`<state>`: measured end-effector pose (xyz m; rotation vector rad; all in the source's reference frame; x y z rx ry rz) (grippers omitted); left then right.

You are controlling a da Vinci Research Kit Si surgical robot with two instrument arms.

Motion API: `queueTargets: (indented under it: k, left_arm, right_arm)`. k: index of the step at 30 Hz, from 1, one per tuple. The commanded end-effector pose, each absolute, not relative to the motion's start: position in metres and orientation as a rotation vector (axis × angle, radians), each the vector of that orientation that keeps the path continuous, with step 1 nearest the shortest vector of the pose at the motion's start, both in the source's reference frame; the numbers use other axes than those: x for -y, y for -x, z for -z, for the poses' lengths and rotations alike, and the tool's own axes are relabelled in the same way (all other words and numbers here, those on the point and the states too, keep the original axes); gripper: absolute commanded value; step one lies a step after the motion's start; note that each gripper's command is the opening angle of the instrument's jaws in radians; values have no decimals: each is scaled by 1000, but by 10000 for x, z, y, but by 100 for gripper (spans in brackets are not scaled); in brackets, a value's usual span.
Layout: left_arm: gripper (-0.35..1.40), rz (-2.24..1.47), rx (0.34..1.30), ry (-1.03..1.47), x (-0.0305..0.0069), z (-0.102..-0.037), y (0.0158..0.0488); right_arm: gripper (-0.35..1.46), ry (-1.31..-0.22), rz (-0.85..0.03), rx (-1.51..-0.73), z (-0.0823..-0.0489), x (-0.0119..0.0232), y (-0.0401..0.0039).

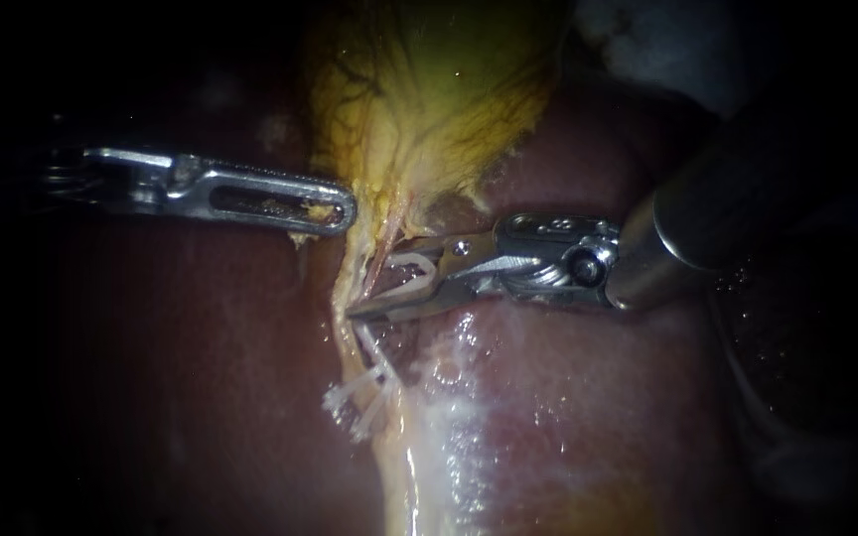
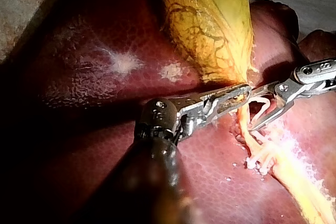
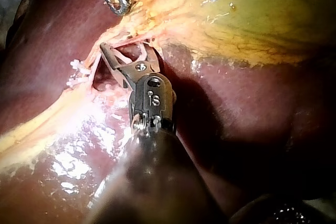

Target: Clipping third clip left tube

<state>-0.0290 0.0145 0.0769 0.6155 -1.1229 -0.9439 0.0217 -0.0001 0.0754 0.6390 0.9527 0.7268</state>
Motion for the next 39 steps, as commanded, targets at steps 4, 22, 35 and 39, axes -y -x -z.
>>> queueTargets:
  k: [4, 22, 35, 39]
  left_arm:
    - [-35, 942, 1123, -618, -145, -768, 287]
    - [-35, 942, 1122, -621, -149, -763, 264]
    - [-35, 951, 1120, -610, -155, -763, 253]
    - [-35, 953, 1120, -606, -157, -765, 249]
  right_arm:
    - [50, -640, -726, -953, -754, 1, -214]
    - [53, -624, -611, -980, -745, 6, -144]
    - [54, -668, -472, -1029, -707, -14, -114]
    - [54, -738, -437, -1081, -691, -15, -117]
